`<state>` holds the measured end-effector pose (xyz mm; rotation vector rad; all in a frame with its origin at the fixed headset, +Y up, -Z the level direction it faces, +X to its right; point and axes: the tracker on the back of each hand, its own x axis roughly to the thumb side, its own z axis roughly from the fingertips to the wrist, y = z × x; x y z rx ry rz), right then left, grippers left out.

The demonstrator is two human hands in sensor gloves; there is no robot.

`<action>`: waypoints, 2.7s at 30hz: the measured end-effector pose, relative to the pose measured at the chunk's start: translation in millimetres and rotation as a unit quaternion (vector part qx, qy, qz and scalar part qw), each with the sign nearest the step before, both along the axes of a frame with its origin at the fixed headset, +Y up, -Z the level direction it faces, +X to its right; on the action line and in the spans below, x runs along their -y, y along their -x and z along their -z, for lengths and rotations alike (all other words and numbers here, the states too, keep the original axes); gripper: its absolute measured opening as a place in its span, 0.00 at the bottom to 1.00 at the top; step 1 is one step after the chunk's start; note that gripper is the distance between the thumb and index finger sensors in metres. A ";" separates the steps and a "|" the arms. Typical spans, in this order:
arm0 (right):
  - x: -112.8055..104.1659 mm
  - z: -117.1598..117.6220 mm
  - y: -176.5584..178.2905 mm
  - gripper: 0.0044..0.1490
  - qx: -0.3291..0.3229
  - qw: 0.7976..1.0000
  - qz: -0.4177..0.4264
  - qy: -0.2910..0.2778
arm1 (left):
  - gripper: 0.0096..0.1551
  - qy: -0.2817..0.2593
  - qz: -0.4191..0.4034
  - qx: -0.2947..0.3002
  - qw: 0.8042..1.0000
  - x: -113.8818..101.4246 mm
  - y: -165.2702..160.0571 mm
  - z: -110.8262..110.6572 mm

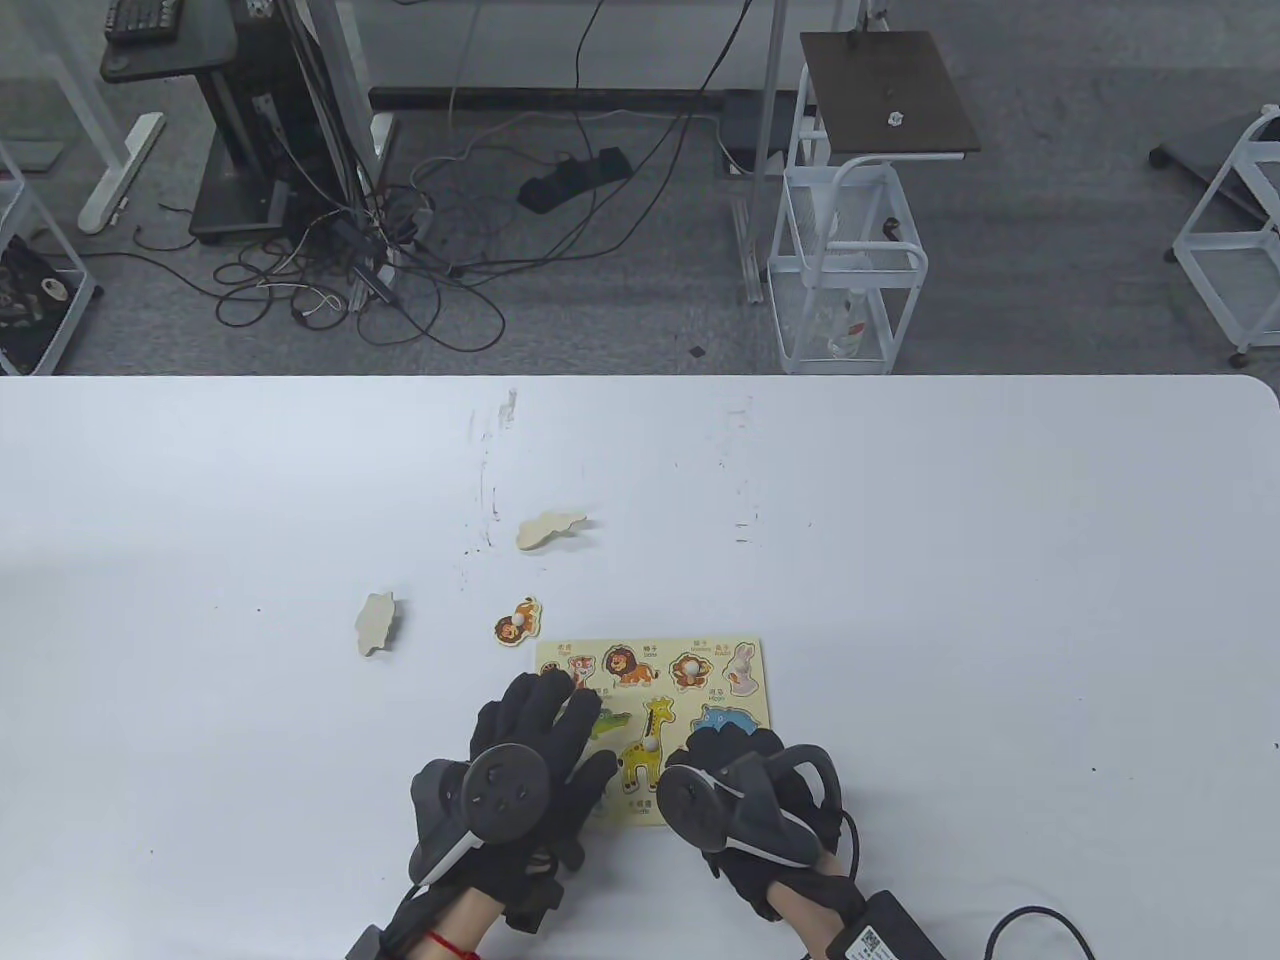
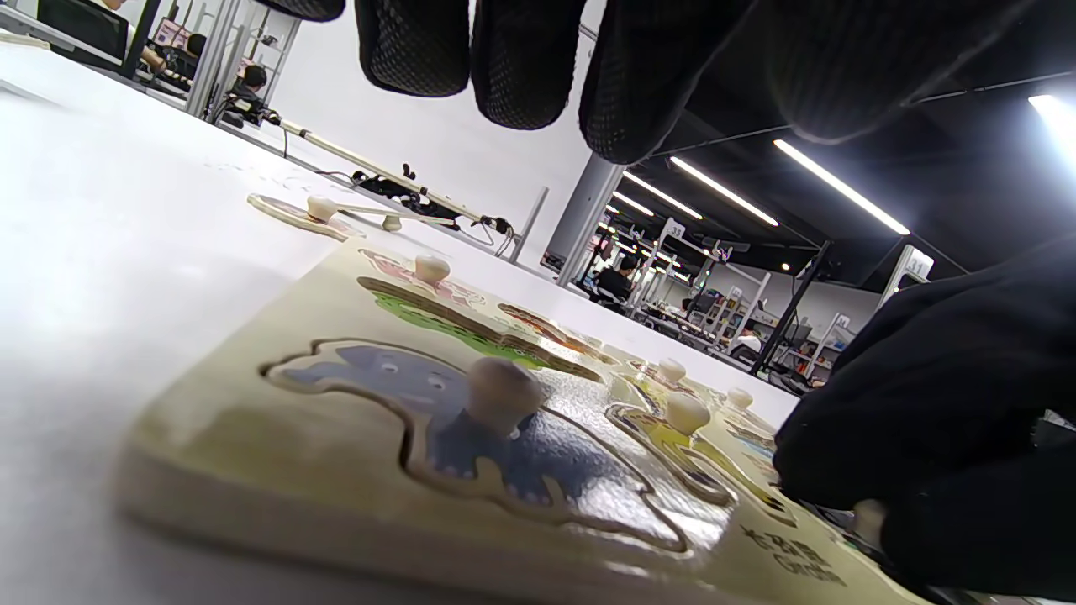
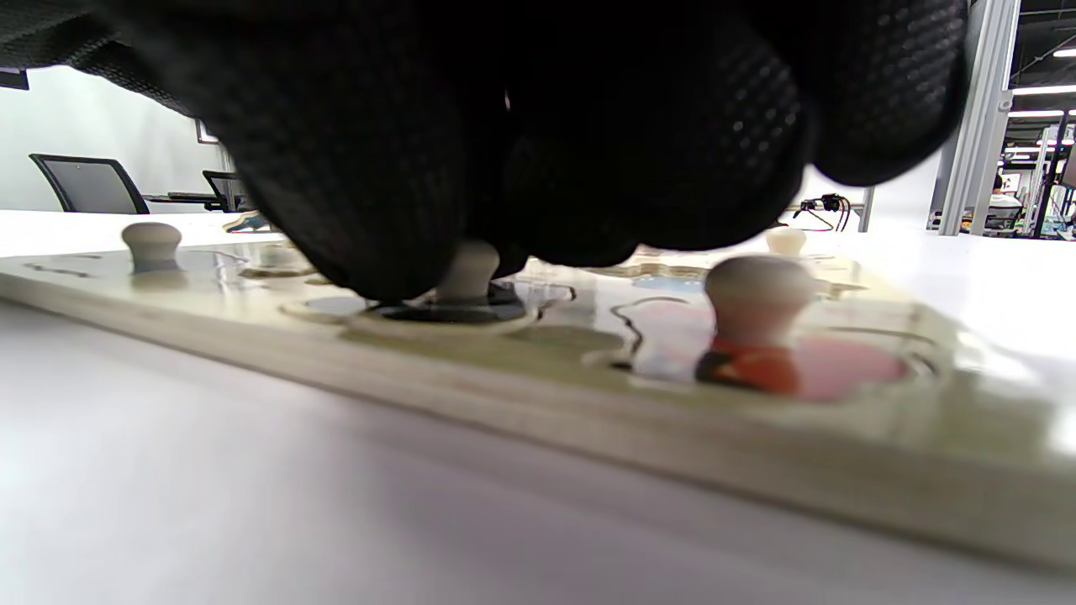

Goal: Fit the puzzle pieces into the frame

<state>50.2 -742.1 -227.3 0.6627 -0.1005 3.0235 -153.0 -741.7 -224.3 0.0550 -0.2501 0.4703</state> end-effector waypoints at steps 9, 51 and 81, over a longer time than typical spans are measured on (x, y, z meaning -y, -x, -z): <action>-0.4 0.2 -1.1 0.30 0.006 1.000 0.001 0.011 | 0.38 0.002 -0.002 0.000 1.000 -0.4 0.8 0.2; -21.4 8.5 -68.4 0.44 0.060 0.968 0.228 -0.086 | 0.44 0.018 0.275 -0.041 0.960 -89.9 14.0 95.8; -20.0 15.9 -90.3 0.43 0.118 0.970 0.187 -0.102 | 0.35 0.140 0.411 -0.097 0.896 5.5 -19.8 262.6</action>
